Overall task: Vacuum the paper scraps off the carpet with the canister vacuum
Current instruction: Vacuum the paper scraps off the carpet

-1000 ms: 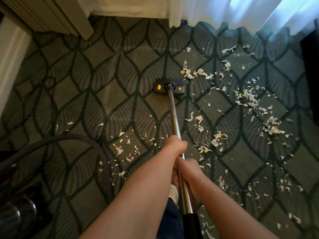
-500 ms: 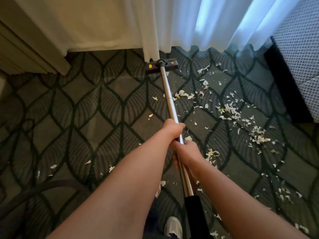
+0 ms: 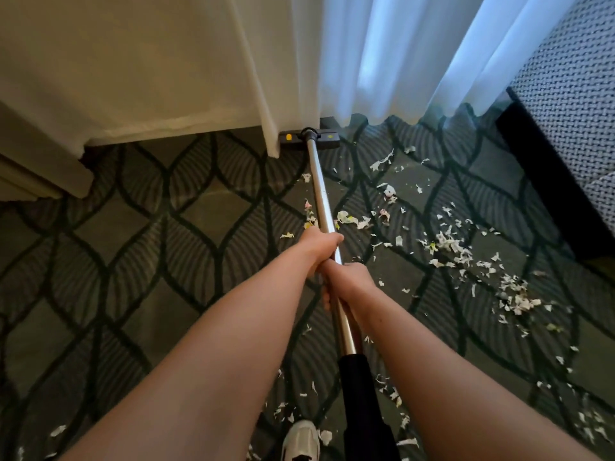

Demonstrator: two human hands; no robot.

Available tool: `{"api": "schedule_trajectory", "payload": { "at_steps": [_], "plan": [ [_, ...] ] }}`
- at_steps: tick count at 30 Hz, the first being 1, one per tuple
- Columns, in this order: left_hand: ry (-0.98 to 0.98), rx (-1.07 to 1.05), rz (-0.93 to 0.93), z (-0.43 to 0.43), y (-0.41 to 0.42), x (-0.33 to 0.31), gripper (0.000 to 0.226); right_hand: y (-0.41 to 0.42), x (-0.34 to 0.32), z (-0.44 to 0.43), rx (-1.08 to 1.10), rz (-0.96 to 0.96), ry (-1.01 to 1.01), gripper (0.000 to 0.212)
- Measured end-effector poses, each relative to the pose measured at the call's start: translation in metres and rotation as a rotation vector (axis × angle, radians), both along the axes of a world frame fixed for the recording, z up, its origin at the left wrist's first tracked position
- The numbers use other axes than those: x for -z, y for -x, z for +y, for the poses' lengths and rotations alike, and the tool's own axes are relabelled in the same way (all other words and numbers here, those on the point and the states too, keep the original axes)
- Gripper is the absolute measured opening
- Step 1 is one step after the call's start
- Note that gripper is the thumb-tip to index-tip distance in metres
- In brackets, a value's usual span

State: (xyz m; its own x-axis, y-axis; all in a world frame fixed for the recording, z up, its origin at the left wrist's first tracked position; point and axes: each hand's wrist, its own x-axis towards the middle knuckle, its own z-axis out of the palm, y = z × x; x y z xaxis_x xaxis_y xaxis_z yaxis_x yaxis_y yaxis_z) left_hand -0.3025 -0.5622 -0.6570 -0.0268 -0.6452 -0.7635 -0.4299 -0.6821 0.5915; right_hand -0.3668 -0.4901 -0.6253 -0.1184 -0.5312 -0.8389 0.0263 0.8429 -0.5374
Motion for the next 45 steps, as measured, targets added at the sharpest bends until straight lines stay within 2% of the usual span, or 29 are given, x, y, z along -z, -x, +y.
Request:
{"api": "schedule_trajectory", "payload": {
  "at_steps": [5,9,12,22,45],
  "plan": [
    [-0.035,-0.009,-0.001,-0.023,-0.011,0.019,0.040,-0.008,0.023,-0.028,0.002,-0.029,-0.032,0.023],
    [-0.123,0.036,-0.049,-0.019,-0.017,0.033,0.035,-0.014,0.039,-0.021,0.012,-0.078,-0.109,0.034],
    [-0.146,0.056,-0.066,-0.011,-0.018,0.038,0.037,-0.014,0.043,-0.012,0.002,-0.093,-0.153,0.033],
    [-0.138,0.023,-0.054,0.000,-0.023,-0.004,0.035,-0.018,-0.009,-0.005,0.003,-0.107,-0.171,0.033],
    [-0.197,-0.024,-0.068,0.139,-0.016,-0.042,0.032,-0.005,-0.049,0.124,-0.135,-0.113,-0.209,0.030]
  ]
}}
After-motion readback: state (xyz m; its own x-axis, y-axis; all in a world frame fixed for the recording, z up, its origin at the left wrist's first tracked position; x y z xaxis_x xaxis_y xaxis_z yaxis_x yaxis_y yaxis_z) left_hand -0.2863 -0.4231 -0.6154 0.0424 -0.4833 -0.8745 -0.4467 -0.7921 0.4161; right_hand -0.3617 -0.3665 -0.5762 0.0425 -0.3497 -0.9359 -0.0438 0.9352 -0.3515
